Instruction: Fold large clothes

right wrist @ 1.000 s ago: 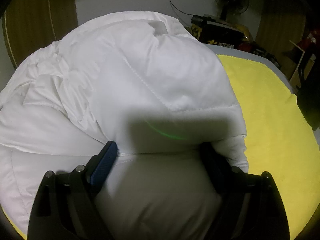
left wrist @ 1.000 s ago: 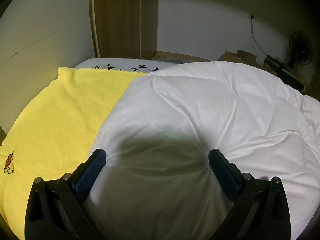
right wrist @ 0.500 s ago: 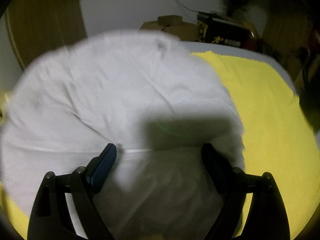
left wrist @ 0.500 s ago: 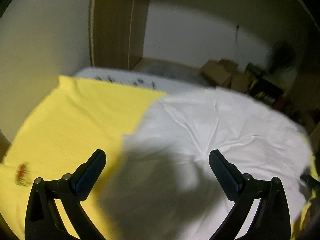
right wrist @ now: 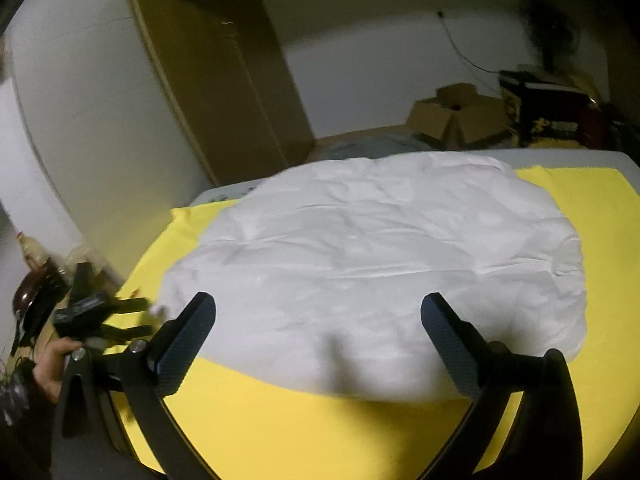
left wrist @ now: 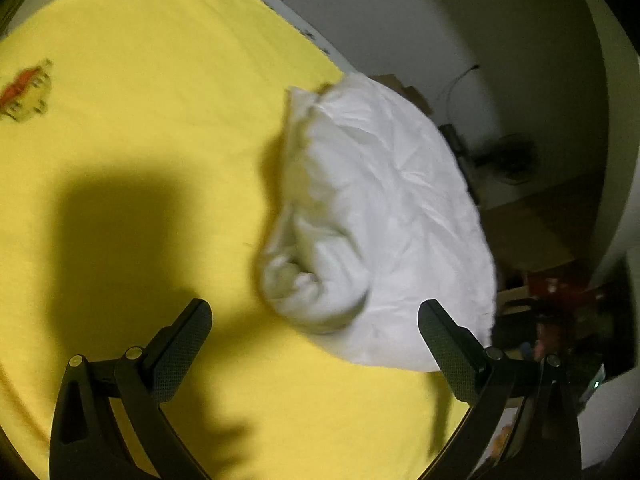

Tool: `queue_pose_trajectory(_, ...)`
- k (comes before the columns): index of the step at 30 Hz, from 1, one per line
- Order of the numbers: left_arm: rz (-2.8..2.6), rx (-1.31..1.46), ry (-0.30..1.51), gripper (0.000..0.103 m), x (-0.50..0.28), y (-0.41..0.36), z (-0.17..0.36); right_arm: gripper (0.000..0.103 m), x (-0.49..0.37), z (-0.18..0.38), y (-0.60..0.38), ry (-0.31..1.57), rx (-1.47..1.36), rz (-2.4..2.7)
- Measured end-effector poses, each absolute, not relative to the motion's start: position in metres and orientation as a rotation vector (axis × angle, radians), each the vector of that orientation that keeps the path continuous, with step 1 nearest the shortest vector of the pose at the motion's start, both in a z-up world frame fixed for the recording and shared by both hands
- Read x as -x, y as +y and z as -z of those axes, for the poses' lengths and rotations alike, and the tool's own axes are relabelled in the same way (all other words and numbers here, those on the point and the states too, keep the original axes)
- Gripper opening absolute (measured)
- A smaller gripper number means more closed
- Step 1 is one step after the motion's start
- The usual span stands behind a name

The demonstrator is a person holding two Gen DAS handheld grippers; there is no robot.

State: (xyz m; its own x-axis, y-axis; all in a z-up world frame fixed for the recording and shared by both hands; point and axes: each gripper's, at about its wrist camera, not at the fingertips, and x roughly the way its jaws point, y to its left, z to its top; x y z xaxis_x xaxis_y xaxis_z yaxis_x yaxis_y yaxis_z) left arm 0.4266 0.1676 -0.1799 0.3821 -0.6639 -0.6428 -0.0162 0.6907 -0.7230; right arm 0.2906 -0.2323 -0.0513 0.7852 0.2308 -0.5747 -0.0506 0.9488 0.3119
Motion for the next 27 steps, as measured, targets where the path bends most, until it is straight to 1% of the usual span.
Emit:
queue_pose_trajectory(5, 0.511, 0.818, 1.119, 0.103, -0.438, 0.139, 0.191, 0.102, -0.272, 0.042, -0.217, 0.641, -0.265, -0.18)
queue_pose_trajectory(16, 0.454, 0.916, 1.082, 0.101, -0.451, 0.134, 0.202, 0.102, -0.261, 0.055, -0.235, 0.664, -0.246, -0.112)
queue_pose_trajectory(19, 0.373, 0.824, 1.066, 0.102, -0.446, 0.137, 0.194, 0.102, -0.26, 0.059, -0.239, 0.672, -0.272, -0.12)
queue_pose_trajectory(21, 0.362, 0.769, 1.103, 0.102, -0.443, 0.133, 0.195, 0.102, -0.257, 0.059, -0.24, 0.67, -0.269, -0.128)
queue_pose_trajectory(24, 0.373, 0.77, 1.121, 0.103, -0.44, 0.129, 0.196, 0.102, -0.257, 0.061, -0.239, 0.669, -0.251, -0.12)
queue_pose_trajectory(27, 0.342, 0.826, 1.095, 0.101, -0.446, 0.134, 0.198, 0.102, -0.261, 0.066, -0.239, 0.682, -0.273, -0.131)
